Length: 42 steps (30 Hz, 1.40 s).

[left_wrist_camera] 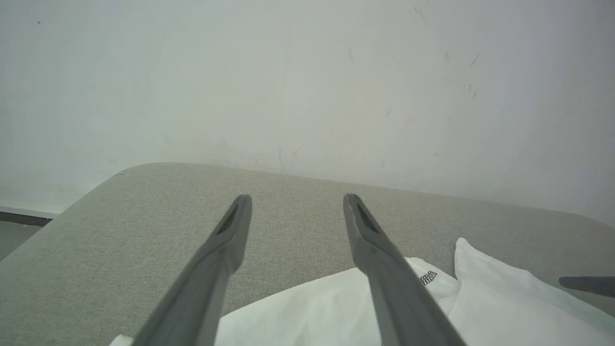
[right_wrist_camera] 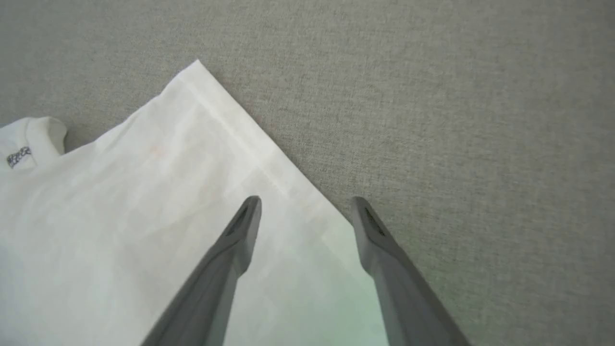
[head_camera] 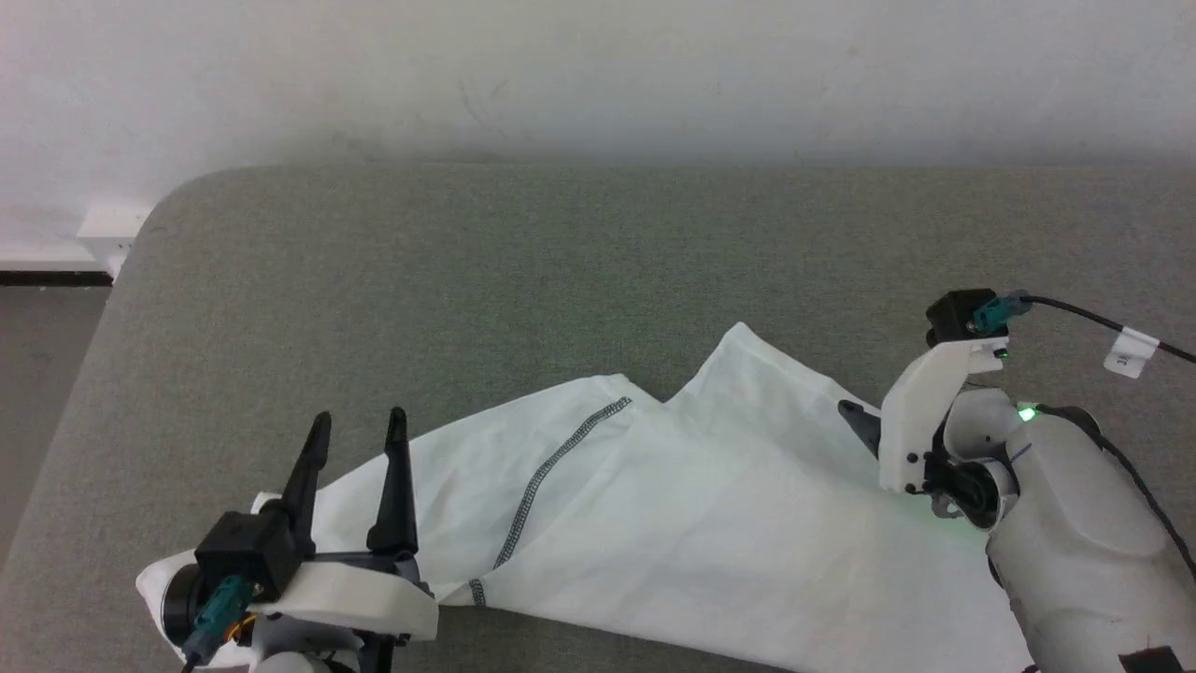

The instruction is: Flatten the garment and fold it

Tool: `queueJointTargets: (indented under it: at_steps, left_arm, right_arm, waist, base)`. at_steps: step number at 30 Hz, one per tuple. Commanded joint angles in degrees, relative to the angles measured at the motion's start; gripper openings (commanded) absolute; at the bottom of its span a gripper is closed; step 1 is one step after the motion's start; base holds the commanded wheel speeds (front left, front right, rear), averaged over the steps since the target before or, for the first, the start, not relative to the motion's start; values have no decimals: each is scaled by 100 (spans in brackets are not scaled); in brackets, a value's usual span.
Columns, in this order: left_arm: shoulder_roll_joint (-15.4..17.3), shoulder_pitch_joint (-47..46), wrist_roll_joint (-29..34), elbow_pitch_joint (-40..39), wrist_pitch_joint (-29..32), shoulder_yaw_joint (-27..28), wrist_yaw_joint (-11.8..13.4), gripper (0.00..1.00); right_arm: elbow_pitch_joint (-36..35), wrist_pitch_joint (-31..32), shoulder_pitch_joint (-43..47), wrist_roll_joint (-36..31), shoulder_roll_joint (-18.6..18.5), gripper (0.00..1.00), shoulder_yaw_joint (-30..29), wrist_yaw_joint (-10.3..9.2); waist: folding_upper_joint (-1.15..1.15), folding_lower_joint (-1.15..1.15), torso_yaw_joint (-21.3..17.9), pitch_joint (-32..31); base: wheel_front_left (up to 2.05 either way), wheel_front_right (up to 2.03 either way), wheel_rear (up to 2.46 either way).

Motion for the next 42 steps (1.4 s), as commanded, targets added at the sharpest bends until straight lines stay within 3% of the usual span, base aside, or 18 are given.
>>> queueJointTargets:
  at_steps: [1, 9, 10, 11, 12, 16, 21, 24, 27, 31, 35, 39, 42]
  left_arm:
    - [-23, -121, 47, 59, -27, 10, -56, 100]
    - [-173, -251, 96, 322, -31, 118, -191, 100]
    - [-189, -252, 104, 347, -31, 134, -210, 100]
    - [-200, -248, 115, 367, -31, 151, -226, 100]
    - [-212, -242, 124, 382, -31, 171, -238, 100]
    - [-255, -203, 151, 438, -32, 250, -261, 100]
    - [-254, -89, 167, 498, -32, 346, -279, 100]
    - [-253, -26, 183, 517, -32, 359, -286, 100]
    - [-250, 90, 176, 520, -32, 398, -245, 100]
    - [-244, 290, 149, 498, -21, 409, -198, 100]
    - [-230, 443, 111, 437, 35, 422, -144, 100]
    - [-189, 548, 82, 383, 80, 453, -113, 100]
    - [-150, 623, 57, 356, 140, 475, -83, 100]
  right_arm:
    - [132, 110, -149, 121, -23, 100, 105, -4]
    - [1105, 1075, -567, 836, -68, 100, 503, -4]
    - [1226, 1205, -587, 881, -73, 45, 518, -4]
    - [1320, 1284, -604, 908, -76, 31, 538, -4]
    - [1403, 1364, -617, 952, -59, 0, 547, -4]
    - [1161, 1024, -732, 1066, -27, 0, 762, -4]
    - [298, -451, -1099, 958, -212, 0, 1160, -4]
    - [-369, -1155, -1215, 864, -394, 0, 1457, -4]
    - [-1333, -1471, -1016, 739, -625, 0, 1846, -4]
    - [-3030, -1262, -65, 643, -1064, 0, 2142, -4]
    - [-4666, -363, 1601, 682, -1488, 0, 1912, -4]
    - [-5588, 446, 3040, 742, -1464, 0, 1446, -4]
    - [-6270, 1111, 4316, 750, -1136, 0, 934, -4]
  waist:
    - [0, -1, 208, 190]
    - [0, -1, 311, 249]
    - [0, -1, 315, 223]
    - [0, -1, 315, 204]
    - [0, -1, 310, 189]
    - [0, -1, 233, 128]
    - [0, -1, 24, -45]
    - [0, -1, -84, -196]
    - [0, -1, -235, -373]
    - [0, -1, -415, -570]
    - [0, -1, -558, -675]
    - [0, -1, -645, -720]
    - [0, -1, -702, -753]
  base:
    - [0, 0, 0]
    - [0, 0, 0]
    - [0, 0, 0]
    - [0, 0, 0]
    - [0, 0, 0]
    - [0, 0, 0]
    - [0, 0, 0]
    - [0, 0, 0]
    - [0, 0, 0]
    - [0, 0, 0]
    - [0, 0, 0]
    - [0, 0, 0]
    - [0, 0, 0]
